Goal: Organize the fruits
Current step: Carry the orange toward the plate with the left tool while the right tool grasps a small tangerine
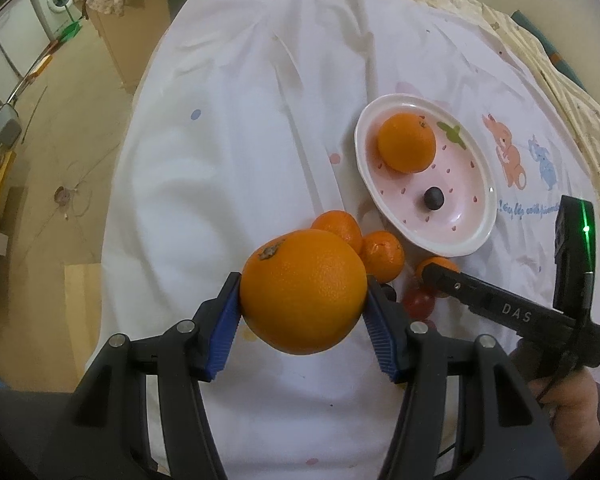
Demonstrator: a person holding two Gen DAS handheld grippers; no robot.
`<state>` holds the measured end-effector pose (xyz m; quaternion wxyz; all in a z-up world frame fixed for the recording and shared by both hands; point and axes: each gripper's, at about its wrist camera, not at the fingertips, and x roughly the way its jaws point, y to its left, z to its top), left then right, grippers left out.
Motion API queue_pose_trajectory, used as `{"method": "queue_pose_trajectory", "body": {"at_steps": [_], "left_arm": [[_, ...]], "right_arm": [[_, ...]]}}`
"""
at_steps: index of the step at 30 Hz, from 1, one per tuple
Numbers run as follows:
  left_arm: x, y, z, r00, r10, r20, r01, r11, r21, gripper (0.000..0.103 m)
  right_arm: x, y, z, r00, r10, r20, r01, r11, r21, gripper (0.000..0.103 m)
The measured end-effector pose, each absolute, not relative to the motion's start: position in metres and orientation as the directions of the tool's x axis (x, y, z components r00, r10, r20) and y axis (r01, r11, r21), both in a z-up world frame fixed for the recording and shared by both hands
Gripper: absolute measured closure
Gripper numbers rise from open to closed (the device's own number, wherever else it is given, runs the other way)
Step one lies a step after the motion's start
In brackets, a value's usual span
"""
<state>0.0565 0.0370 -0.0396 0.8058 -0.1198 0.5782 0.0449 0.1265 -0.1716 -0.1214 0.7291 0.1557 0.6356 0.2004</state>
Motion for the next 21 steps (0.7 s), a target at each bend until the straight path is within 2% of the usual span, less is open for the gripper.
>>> {"method": "queue_pose_trajectory", "body": {"at_steps": [1, 11, 21], "left_arm": [[0.057, 0.036, -0.040, 0.327, -0.064, -0.943, -0.210, 0.968, -0.138, 0.049], [0.061, 0.026, -0.037, 0.355, -0.050, -0.934, -0.197, 0.972, -0.127, 0.049], [0.054, 0.037, -0.032, 0.424, 0.021, -0.906, -0.202, 0.977, -0.072, 0.049]], "right_arm": [[0.127, -0.172, -0.121, 0.114, 0.507, -0.854, -0.102, 0.861, 0.498, 0.057], [0.120, -0.183, -0.106, 0.131, 0.535, -0.835, -0.125, 0.844, 0.521, 0.058], [0.107, -0.193, -0.085, 0.137, 0.582, -0.801, -0.154, 0.812, 0.563, 0.058]]}}
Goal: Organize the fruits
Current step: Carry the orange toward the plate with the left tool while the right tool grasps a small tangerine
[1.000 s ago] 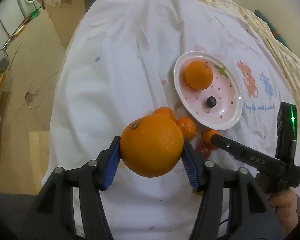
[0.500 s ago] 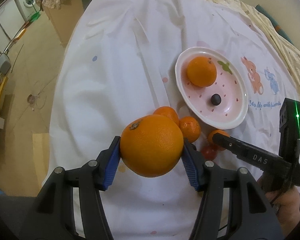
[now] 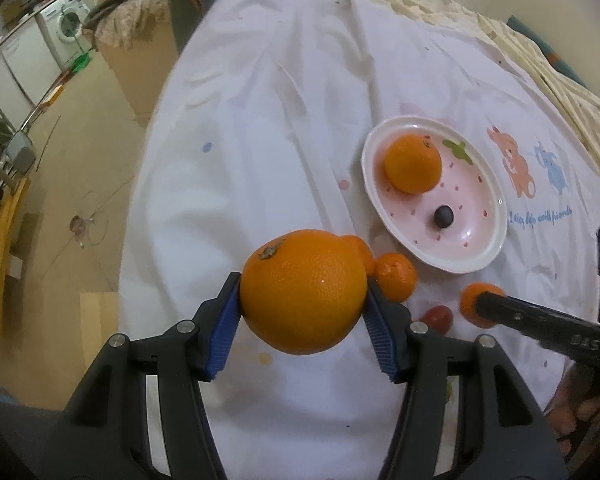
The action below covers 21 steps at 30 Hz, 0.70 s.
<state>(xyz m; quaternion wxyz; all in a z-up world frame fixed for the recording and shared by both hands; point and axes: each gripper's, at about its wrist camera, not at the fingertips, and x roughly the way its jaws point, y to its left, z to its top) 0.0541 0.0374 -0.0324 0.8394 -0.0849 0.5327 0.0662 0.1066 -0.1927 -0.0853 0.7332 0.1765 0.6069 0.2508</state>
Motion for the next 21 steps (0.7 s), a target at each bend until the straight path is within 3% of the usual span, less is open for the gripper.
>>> {"method": "queue_pose_trajectory", "body": {"at_steps": [12, 21], "left_arm": [[0.083, 0.019, 0.004, 0.506, -0.022, -0.862, -0.083, 0.994, -0.074, 0.049], [0.128, -0.026, -0.037, 0.427, -0.062, -0.902, 0.022, 0.998, -0.058, 0.049]], "right_arm": [[0.122, -0.234, -0.020, 0.331, 0.639, -0.695, -0.154, 0.763, 0.628, 0.058], [0.169, -0.248, -0.024, 0.379, 0.589, -0.714, -0.111, 0.794, 0.597, 0.058]]}}
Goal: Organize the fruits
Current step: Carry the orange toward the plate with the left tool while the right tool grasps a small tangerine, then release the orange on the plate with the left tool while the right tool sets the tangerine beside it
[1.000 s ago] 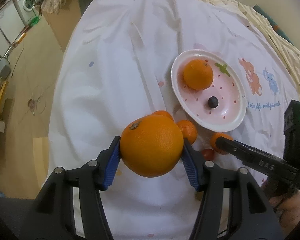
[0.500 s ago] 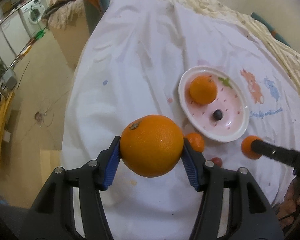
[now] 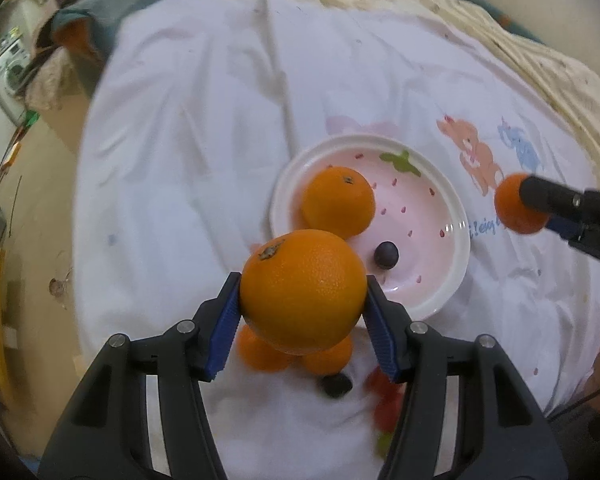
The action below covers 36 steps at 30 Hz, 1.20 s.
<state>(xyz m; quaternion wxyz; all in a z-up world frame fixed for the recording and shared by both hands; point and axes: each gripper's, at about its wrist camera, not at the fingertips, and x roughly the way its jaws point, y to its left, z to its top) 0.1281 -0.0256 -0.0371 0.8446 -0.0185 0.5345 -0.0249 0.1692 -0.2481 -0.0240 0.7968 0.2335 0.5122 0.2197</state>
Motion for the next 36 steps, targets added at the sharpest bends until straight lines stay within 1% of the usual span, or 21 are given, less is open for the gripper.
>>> {"method": "queue_pose_trajectory", "body": {"at_steps": [10, 20, 26, 28, 29, 30, 32, 33, 36], "left_arm": [[0.162, -0.049, -0.081, 0.353, -0.079, -0.932, 0.056, 0.996, -0.063, 0.049], [0.198, -0.054, -0.094, 0.359, -0.078, -0.930, 0.057, 0.996, -0.062, 0.049], [0.206, -0.057, -0.097, 0.368, -0.070, -0.927, 0.055, 0.997, -0.054, 0.046], [0.206, -0.058, -0.098, 0.361, -0.071, -0.930, 0.055, 0.997, -0.054, 0.044], [0.206, -0.058, -0.098, 0.357, -0.072, -0.931, 0.059, 0.997, -0.054, 0.041], [0.207, -0.058, -0.098, 0.347, -0.079, -0.934, 0.060, 0.996, -0.062, 0.031], [0.206, -0.055, -0.098, 0.337, -0.086, -0.938, 0.048, 0.996, -0.074, 0.018], [0.206, -0.053, -0.098, 0.335, -0.089, -0.938, 0.038, 0.996, -0.081, 0.018], [0.205, -0.054, -0.100, 0.314, -0.099, -0.944, 0.038, 0.995, -0.092, 0.017]], "right_arm": [[0.215, -0.242, -0.057, 0.326, 0.544, -0.773, -0.098, 0.833, 0.545, 0.058], [0.238, -0.242, -0.079, 0.301, 0.532, -0.791, -0.084, 0.841, 0.534, 0.057], [0.245, -0.236, -0.093, 0.265, 0.536, -0.802, -0.073, 0.840, 0.537, 0.057], [0.246, -0.235, -0.097, 0.247, 0.548, -0.799, -0.064, 0.832, 0.550, 0.055], [0.246, -0.235, -0.099, 0.243, 0.552, -0.798, -0.058, 0.829, 0.556, 0.055], [0.246, -0.235, -0.100, 0.241, 0.554, -0.797, -0.049, 0.827, 0.560, 0.055], [0.247, -0.235, -0.102, 0.235, 0.560, -0.795, -0.041, 0.823, 0.567, 0.055], [0.246, -0.235, -0.103, 0.233, 0.557, -0.797, -0.039, 0.824, 0.565, 0.054], [0.246, -0.236, -0.098, 0.250, 0.566, -0.785, -0.042, 0.817, 0.575, 0.043]]}}
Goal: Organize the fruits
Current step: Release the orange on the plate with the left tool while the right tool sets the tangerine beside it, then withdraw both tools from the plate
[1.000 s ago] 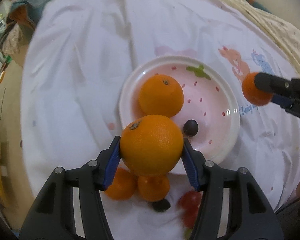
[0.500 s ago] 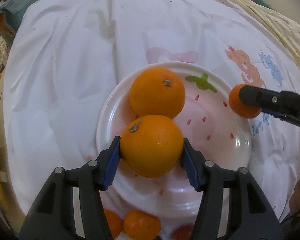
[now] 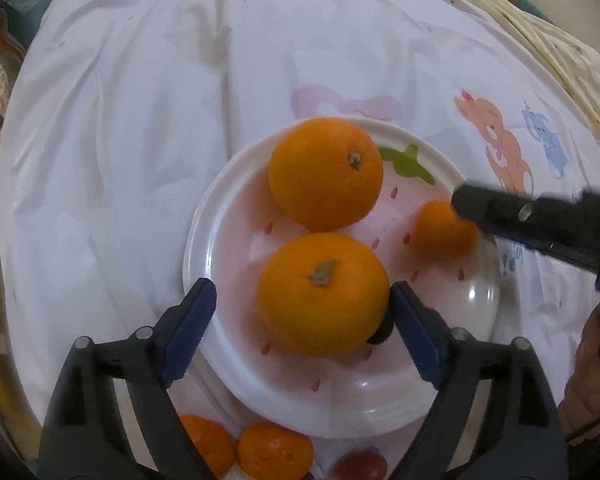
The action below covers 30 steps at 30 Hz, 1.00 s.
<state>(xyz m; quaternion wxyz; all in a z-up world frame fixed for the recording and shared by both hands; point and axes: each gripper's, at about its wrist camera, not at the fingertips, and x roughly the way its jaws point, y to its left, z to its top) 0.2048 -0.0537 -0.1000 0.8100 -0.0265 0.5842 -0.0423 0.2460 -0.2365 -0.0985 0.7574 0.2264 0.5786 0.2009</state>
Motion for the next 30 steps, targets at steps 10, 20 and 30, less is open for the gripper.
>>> {"method": "queue_pose_trajectory", "body": {"at_steps": [10, 20, 30], "left_arm": [[0.188, -0.051, -0.085, 0.339, -0.074, -0.938, 0.044, 0.997, -0.063, 0.017], [0.165, -0.044, -0.060, 0.364, -0.055, -0.930, 0.032, 0.998, -0.047, 0.017], [0.133, -0.016, -0.025, 0.414, -0.022, -0.910, 0.002, 1.000, -0.023, 0.017]], "right_arm": [[0.246, -0.252, -0.083, 0.309, 0.566, -0.764, -0.025, 0.808, 0.589, 0.041], [0.233, -0.258, -0.069, 0.337, 0.548, -0.766, -0.026, 0.818, 0.574, 0.038], [0.206, -0.259, -0.048, 0.362, 0.534, -0.764, -0.033, 0.827, 0.562, 0.038]]}}
